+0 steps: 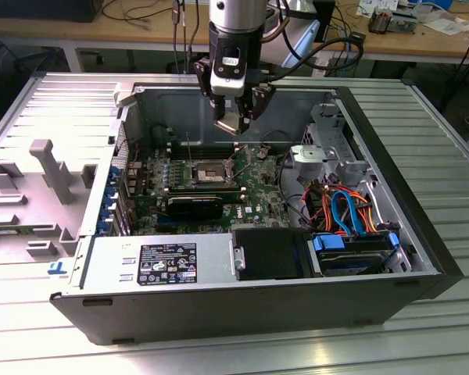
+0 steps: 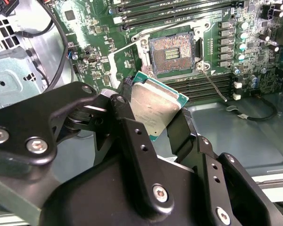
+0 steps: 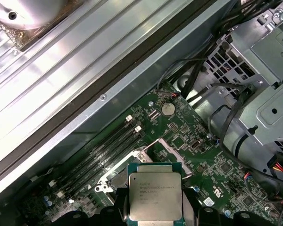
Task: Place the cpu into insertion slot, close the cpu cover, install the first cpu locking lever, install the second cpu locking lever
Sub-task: 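Place the cpu into insertion slot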
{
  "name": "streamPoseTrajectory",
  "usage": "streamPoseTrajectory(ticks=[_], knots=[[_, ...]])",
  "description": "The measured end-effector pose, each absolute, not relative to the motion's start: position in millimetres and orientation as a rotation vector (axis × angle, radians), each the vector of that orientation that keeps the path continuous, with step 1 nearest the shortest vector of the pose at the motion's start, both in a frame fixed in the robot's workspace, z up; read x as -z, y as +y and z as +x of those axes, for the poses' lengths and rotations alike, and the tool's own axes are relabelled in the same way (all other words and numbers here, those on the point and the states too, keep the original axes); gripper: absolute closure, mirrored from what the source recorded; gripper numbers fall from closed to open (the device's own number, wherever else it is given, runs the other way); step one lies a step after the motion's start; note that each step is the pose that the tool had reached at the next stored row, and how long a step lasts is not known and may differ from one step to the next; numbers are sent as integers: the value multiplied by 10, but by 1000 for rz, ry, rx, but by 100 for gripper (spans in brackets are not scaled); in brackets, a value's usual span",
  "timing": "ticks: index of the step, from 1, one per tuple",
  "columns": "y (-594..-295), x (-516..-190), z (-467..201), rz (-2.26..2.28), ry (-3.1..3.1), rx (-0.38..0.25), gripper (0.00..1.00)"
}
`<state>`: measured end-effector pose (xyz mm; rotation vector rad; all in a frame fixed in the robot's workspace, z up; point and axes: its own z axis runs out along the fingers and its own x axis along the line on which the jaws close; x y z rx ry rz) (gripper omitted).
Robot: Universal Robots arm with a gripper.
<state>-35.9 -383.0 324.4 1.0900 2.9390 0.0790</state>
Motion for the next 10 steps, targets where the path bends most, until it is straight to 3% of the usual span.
streamPoseTrajectory(ticks=[10], knots=[[-3830,-3238,-359,1140,2919,-78,46]])
